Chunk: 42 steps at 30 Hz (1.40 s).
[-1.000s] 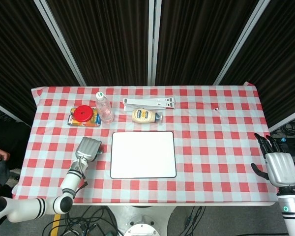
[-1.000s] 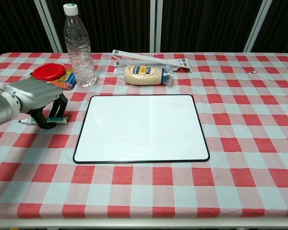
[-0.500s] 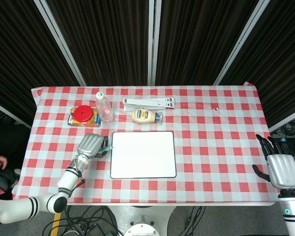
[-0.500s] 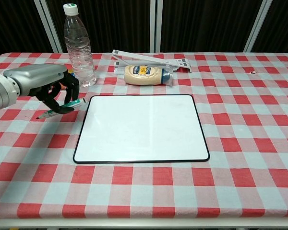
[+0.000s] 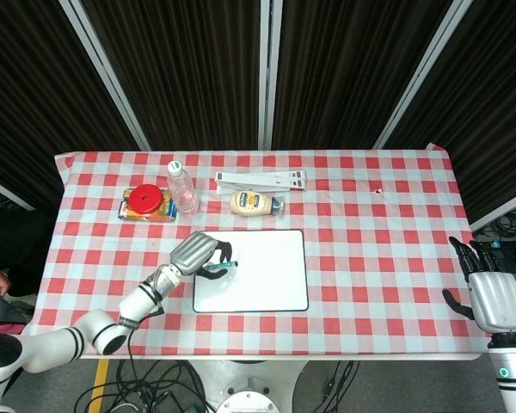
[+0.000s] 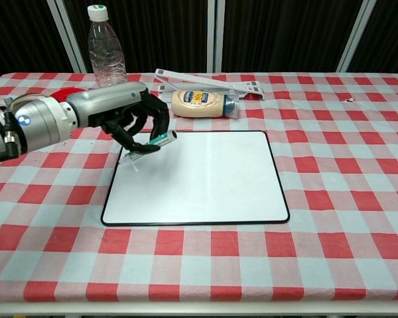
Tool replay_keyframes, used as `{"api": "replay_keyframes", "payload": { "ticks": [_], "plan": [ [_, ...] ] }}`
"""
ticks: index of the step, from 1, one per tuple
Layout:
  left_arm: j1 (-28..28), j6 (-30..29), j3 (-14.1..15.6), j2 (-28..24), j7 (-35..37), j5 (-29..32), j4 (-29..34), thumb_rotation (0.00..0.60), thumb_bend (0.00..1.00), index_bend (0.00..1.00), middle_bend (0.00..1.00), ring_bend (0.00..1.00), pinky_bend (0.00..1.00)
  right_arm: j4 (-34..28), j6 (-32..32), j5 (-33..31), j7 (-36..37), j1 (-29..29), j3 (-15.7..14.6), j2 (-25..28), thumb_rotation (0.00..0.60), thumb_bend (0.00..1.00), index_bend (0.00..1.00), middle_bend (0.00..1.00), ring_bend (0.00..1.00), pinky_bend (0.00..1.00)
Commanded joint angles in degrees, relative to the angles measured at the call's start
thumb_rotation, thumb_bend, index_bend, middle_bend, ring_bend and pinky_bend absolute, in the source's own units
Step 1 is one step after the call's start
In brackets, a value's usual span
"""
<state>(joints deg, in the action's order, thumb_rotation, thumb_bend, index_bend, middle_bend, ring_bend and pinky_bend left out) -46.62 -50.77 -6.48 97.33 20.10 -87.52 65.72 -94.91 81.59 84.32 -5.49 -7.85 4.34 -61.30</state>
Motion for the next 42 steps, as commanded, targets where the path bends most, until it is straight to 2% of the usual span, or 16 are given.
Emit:
{"api": "replay_keyframes", "payload": {
  "ticks": [1, 5, 25, 38, 42],
  "plan": [
    [-2.45, 0.44, 0.81, 3.25, 2.28, -1.96, -4.75, 0.600, 0.43, 0.59, 0.58, 0.70, 0.94, 0.17, -0.20, -0.02, 0.17, -0.12, 0.01, -0.10, 0.600, 0.16, 0.05, 0.17, 0.12, 0.21],
    [-3.13, 0.80, 0.98, 4.74, 3.58, -1.52, -7.40, 0.600, 0.43, 0.59, 0.58, 0.70, 0.94, 0.37, -0.15, 0.08, 0.23, -0.16, 0.07, -0.14, 0.600, 0.16, 0.05, 0.18, 0.13, 0.22],
    [-4.34, 1.46, 1.92, 8.28, 8.16, -0.10, -12.73, 0.600, 0.43, 0.59, 0.58, 0.70, 0.94, 0.86, -0.24, -0.30, 0.76, 0.09, 0.03, -0.10, 0.600, 0.16, 0.05, 0.18, 0.13, 0.22],
    [-10.19, 3.68, -1.66, 14.27, 8.93, 0.79, -15.23, 0.600, 0.43, 0.59, 0.58, 0.70, 0.94, 1.44, 1.38, -0.92, 2.04, 1.83, -0.28, 0.96, 0.600, 0.16, 0.05, 0.18, 0.13, 0.22],
    [-11.32, 2.89, -3.12, 13.93, 7.80, 1.22, -13.77, 0.600, 0.43, 0.59, 0.58, 0.70, 0.94, 1.62, 1.94, -0.83, 2.75, 2.16, -0.12, 1.25, 0.600, 0.16, 0.05, 0.18, 0.13, 0.22]
  ]
}}
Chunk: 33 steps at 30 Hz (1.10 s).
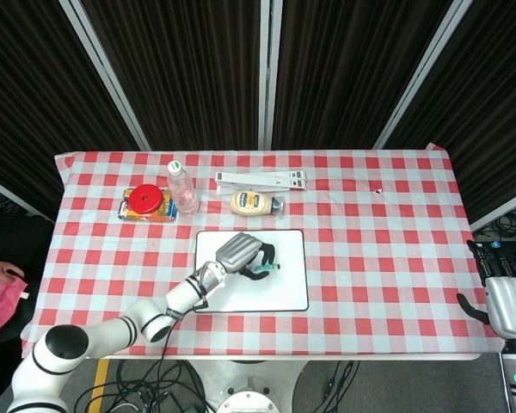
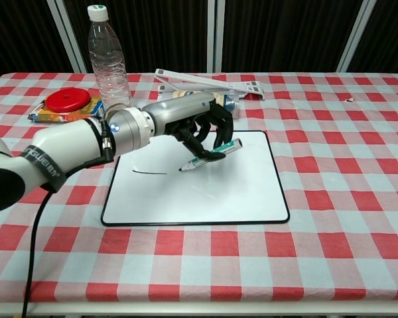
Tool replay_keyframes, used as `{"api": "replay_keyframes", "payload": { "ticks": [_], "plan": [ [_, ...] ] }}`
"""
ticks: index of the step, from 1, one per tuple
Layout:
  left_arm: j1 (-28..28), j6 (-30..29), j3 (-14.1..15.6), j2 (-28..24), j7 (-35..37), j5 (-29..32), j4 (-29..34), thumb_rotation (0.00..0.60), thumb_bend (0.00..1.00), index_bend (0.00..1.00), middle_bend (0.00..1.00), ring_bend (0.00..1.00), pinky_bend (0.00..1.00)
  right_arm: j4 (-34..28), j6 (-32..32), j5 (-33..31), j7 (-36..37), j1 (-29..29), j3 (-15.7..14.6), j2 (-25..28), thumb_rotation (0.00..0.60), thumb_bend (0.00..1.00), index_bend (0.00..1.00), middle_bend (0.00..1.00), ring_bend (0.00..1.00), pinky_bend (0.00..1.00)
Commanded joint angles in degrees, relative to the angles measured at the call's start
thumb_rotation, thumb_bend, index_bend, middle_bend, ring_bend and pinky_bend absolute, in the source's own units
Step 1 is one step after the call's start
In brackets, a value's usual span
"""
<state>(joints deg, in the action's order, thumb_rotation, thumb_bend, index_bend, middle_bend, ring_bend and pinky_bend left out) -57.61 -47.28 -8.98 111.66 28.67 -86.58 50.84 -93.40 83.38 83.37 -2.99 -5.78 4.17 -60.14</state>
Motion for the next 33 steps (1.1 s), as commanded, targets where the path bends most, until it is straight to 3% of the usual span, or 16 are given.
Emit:
{"api": "replay_keyframes", "payload": {
  "ticks": [1, 8, 25, 33],
  "plan": [
    [-0.27, -0.87, -0.74, -0.96, -1.17, 0.37, 1.95, 0.600, 0.43, 0.59, 0.58, 0.70, 0.94, 0.20, 0.15, 0.21, 0.40, 0.08, 0.05, 0.10, 0.600, 0.16, 0.05, 0.18, 0.13, 0.22],
    [1.18, -0.04, 0.17, -5.50, -5.07, 2.01, 7.28, 0.600, 0.43, 0.59, 0.58, 0.70, 0.94, 1.16, -0.19, 1.01, 1.59, -0.13, -0.11, -0.39, 0.600, 0.16, 0.05, 0.18, 0.13, 0.22],
    [2.32, 2.86, 1.57, -4.69, -6.76, 4.69, 3.52, 0.600, 0.43, 0.59, 0.58, 0.70, 0.94, 1.00, -0.63, 1.08, 1.23, -0.18, -0.14, -0.60, 0.600, 0.16, 0.05, 0.18, 0.13, 0.22],
    [4.32, 3.08, 2.66, -7.13, -8.75, 5.92, 10.79, 0.600, 0.44, 0.59, 0.59, 0.70, 0.95, 1.04, -0.89, 1.61, 1.38, -0.36, -0.30, -0.69, 0.600, 0.16, 0.05, 0.18, 0.13, 0.22]
  ]
}}
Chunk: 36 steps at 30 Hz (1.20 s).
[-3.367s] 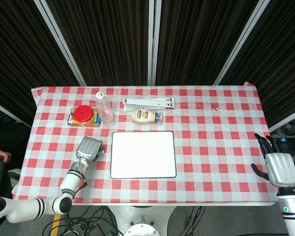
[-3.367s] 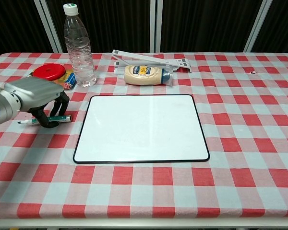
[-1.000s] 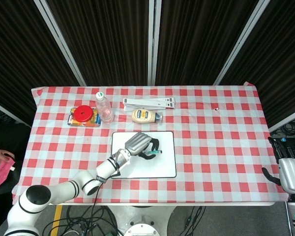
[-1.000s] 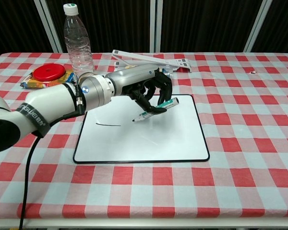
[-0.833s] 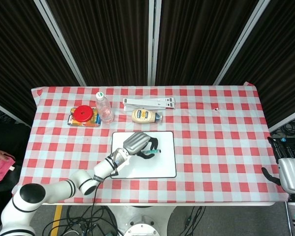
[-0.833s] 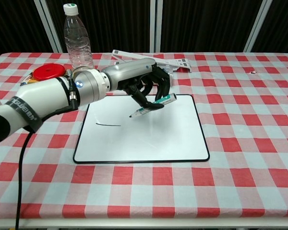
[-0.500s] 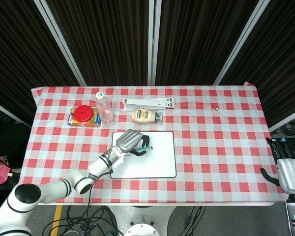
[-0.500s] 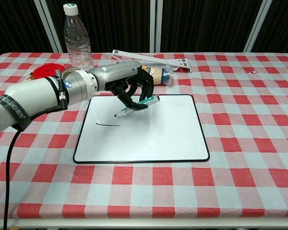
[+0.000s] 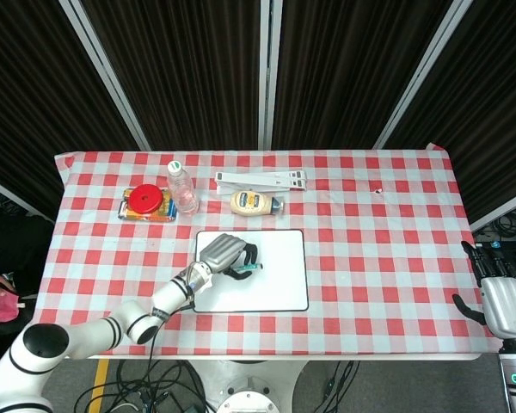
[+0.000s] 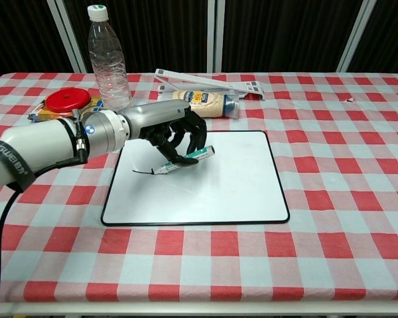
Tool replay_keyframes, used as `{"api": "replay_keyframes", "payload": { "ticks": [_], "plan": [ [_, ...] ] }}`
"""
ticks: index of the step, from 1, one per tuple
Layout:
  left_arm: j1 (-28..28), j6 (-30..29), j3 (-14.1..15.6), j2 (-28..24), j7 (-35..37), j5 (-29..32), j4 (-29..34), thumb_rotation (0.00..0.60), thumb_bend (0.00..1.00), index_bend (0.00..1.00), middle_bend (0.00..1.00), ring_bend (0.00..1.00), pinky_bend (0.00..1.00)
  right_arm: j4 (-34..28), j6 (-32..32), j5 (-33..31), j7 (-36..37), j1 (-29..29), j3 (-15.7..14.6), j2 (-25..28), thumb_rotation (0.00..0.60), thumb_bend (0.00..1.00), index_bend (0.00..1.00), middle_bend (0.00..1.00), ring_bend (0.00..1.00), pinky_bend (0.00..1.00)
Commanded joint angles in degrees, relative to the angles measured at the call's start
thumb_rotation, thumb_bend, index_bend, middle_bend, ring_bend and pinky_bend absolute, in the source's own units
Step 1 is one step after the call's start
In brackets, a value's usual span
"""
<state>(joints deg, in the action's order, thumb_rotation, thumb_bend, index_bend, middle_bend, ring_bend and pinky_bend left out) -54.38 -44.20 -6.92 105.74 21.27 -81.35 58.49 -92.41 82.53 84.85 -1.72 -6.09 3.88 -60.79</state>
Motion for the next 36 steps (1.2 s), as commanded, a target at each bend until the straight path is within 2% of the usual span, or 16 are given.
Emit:
{"api": "replay_keyframes", "payload": {
  "ticks": [1, 8, 15, 36],
  "plan": [
    [1.50, -0.13, 0.74, -1.52, -1.81, 1.00, 4.30, 0.600, 0.44, 0.59, 0.59, 0.70, 0.95, 0.09, -0.08, 0.25, 0.20, -0.11, -0.04, -0.06, 0.600, 0.16, 0.05, 0.18, 0.13, 0.22],
    [4.22, 0.01, 1.69, -4.24, -4.93, 3.82, 12.92, 0.600, 0.44, 0.59, 0.59, 0.70, 0.95, 0.25, 0.09, 1.12, 0.67, -0.26, -0.17, 0.02, 0.600, 0.16, 0.05, 0.18, 0.13, 0.22],
    [4.87, -4.22, -0.81, -6.16, -6.87, 2.97, 16.18, 0.600, 0.44, 0.59, 0.59, 0.69, 0.95, 0.61, 1.08, 1.79, 1.28, 0.07, -0.24, -0.24, 0.600, 0.16, 0.05, 0.18, 0.13, 0.22],
    [2.50, -0.79, -2.14, -1.40, -4.82, 3.58, 5.27, 0.600, 0.44, 0.59, 0.59, 0.69, 0.94, 0.63, 0.19, 0.41, 0.89, 0.04, -0.01, -0.38, 0.600, 0.16, 0.05, 0.18, 0.13, 0.22]
  ]
}}
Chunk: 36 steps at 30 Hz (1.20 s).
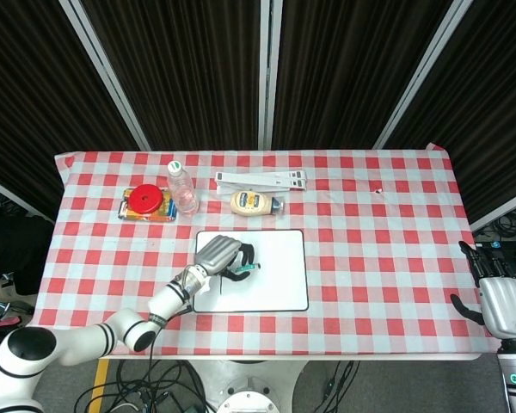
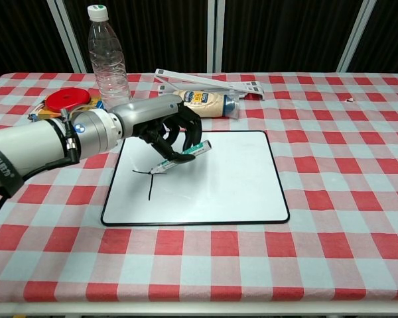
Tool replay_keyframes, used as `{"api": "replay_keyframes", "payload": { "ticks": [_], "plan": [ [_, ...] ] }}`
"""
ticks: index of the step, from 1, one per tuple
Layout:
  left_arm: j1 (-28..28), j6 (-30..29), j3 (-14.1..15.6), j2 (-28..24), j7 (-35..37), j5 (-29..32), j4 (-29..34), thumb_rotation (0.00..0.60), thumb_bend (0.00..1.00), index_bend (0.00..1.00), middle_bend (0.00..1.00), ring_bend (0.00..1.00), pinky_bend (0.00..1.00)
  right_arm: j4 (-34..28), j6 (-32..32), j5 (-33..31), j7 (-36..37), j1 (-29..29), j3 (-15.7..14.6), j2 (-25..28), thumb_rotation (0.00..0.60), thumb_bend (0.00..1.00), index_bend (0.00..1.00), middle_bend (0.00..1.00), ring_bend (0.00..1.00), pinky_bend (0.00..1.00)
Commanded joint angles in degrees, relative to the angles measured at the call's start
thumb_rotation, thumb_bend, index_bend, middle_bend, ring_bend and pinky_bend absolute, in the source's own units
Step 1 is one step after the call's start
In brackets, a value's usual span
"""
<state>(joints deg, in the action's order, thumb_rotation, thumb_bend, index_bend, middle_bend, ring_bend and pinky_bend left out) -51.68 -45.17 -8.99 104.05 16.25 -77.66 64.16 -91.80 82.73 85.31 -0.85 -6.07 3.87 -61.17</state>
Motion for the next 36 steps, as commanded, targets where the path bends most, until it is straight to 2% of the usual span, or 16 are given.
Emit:
{"api": "replay_keyframes", "payload": {
  "ticks": [1, 14, 28, 32, 36],
  "plan": [
    [-0.28, 0.25, -0.11, 0.44, 0.26, -0.14, -0.62, 0.600, 0.44, 0.59, 0.59, 0.69, 0.94, 0.03, 0.01, -0.05, 0.03, 0.04, 0.01, -0.01, 0.600, 0.16, 0.05, 0.18, 0.13, 0.22],
    [-0.63, 1.21, -0.60, 2.31, 0.59, 0.70, -3.58, 0.600, 0.44, 0.59, 0.59, 0.68, 0.94, -0.28, 0.20, -0.16, -0.03, 0.29, -0.02, 0.38, 0.600, 0.16, 0.05, 0.18, 0.13, 0.22],
    [6.75, -3.58, 3.54, -3.88, -4.09, 2.00, 7.28, 0.600, 0.44, 0.59, 0.59, 0.68, 0.93, 1.01, 0.31, 2.03, 1.91, -0.29, -0.40, -0.23, 0.600, 0.16, 0.05, 0.19, 0.13, 0.22],
    [7.09, -5.54, 2.58, -4.42, -4.45, 1.15, 9.20, 0.600, 0.44, 0.59, 0.59, 0.68, 0.93, 1.48, 0.66, 2.07, 2.41, -0.05, -0.51, -0.35, 0.600, 0.16, 0.05, 0.19, 0.13, 0.22],
    [5.12, -4.18, 0.48, -3.04, -4.65, 1.41, 8.13, 0.600, 0.44, 0.59, 0.59, 0.68, 0.93, 1.36, 0.91, 1.66, 2.22, 0.21, -0.41, -0.07, 0.600, 0.16, 0.05, 0.19, 0.13, 0.22]
  ]
}}
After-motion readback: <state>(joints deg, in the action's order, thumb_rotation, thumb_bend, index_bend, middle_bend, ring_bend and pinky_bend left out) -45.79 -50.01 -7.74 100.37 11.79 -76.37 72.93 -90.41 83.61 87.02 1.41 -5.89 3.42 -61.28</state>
